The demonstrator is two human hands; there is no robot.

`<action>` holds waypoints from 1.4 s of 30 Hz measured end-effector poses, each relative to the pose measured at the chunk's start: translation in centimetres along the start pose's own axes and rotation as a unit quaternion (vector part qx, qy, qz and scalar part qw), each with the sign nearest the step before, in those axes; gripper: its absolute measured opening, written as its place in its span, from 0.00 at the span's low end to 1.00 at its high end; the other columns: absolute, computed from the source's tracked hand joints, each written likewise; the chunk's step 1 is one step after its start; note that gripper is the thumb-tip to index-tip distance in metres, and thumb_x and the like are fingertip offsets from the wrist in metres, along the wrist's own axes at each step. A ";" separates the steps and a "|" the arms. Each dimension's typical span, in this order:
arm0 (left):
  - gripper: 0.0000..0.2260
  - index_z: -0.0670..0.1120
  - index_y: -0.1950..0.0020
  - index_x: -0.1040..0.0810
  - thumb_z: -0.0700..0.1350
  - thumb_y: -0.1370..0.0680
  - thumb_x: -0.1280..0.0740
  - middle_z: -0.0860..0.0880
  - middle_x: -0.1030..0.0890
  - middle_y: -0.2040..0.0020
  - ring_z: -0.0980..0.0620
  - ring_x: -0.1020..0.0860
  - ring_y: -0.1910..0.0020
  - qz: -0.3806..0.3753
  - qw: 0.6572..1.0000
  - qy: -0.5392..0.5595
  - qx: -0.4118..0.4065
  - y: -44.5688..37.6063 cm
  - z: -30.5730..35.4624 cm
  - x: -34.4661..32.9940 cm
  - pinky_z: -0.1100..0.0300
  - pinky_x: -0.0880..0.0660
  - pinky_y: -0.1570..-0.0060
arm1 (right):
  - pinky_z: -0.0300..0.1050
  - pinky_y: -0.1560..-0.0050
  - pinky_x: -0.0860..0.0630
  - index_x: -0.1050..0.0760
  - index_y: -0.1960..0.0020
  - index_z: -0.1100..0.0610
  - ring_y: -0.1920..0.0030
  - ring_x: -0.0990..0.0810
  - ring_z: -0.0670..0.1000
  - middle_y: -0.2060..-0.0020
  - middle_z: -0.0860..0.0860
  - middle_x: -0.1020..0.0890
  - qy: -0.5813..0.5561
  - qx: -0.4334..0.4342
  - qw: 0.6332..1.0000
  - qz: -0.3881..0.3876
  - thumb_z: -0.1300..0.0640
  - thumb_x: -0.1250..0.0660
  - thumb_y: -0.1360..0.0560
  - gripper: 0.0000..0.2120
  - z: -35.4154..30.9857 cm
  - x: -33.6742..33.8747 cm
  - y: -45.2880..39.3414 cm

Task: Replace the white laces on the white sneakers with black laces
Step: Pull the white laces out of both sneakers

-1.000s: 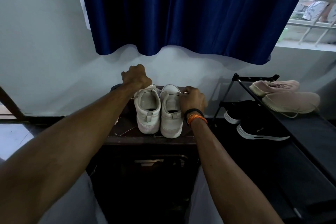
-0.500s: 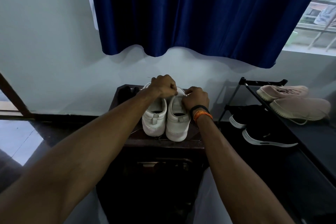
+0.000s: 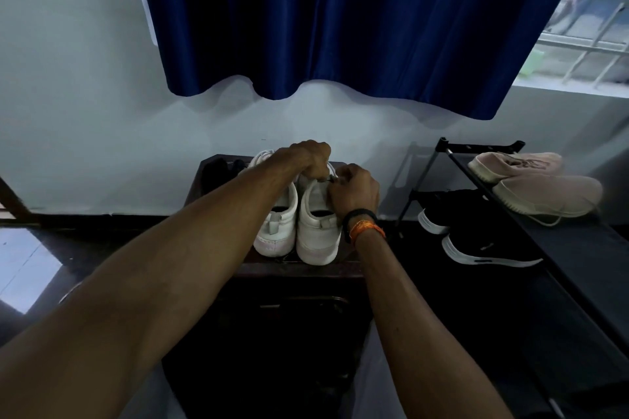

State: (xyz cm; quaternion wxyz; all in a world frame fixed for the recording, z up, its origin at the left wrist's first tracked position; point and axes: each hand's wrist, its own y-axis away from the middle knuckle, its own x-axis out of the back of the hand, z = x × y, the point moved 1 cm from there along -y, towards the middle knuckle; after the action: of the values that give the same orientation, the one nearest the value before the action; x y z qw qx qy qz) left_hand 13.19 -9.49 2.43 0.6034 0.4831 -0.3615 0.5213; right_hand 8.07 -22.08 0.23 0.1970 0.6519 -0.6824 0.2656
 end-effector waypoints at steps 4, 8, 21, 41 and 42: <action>0.06 0.41 0.46 0.27 0.40 0.21 0.35 0.39 0.21 0.42 0.45 0.24 0.52 0.036 0.998 0.037 0.021 -0.5 -1.2 0.2 0.54 0.27 0.55 | 0.40 0.53 0.29 0.16 0.46 0.55 0.48 0.18 0.58 0.51 0.55 0.15 -0.010 0.003 1.000 0.011 0.65 0.37 0.26 0.14 0.0 0.0 0.1; 0.13 0.35 0.39 0.24 0.40 0.20 0.36 0.37 0.21 0.41 0.40 0.21 0.44 0.117 0.985 0.104 0.077 -0.9 -3.2 1.3 0.51 0.24 0.51 | 0.40 0.53 0.28 0.15 0.46 0.54 0.47 0.18 0.60 0.49 0.57 0.15 0.008 0.004 1.000 0.001 0.63 0.36 0.24 0.14 0.0 0.1 -0.2; 0.03 0.40 0.50 0.18 0.37 0.21 0.31 0.46 0.15 0.51 0.55 0.20 0.54 0.178 0.950 0.254 -0.033 -0.9 -4.1 6.2 0.66 0.25 0.57 | 0.45 0.50 0.22 0.17 0.56 0.53 0.50 0.18 0.58 0.55 0.55 0.15 0.049 0.018 0.997 -0.054 0.50 0.29 0.27 0.07 -0.1 0.4 -2.1; 0.17 0.44 0.46 0.23 0.48 0.29 0.21 0.50 0.20 0.51 0.52 0.21 0.52 0.129 0.963 0.234 0.015 2.5 -4.2 2.4 0.58 0.24 0.55 | 0.43 0.51 0.22 0.13 0.50 0.54 0.53 0.17 0.54 0.59 0.54 0.16 0.075 0.031 0.986 -0.146 0.48 0.23 0.28 0.11 -2.1 -1.6 -8.3; 0.21 0.44 0.43 0.24 0.48 0.30 0.21 0.49 0.20 0.48 0.50 0.21 0.49 0.092 0.976 0.195 0.026 2.6 -4.5 2.1 0.56 0.23 0.52 | 0.43 0.51 0.21 0.13 0.51 0.54 0.53 0.17 0.54 0.58 0.54 0.15 0.074 0.028 0.987 -0.141 0.48 0.22 0.29 0.12 -2.1 -1.6 -8.5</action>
State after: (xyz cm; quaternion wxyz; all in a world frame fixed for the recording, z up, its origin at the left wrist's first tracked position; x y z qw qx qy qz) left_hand 10.77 -4.62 3.68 0.5991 0.3526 -0.2663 0.6678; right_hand 16.50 -19.59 1.79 0.2645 0.7255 -0.5591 0.3017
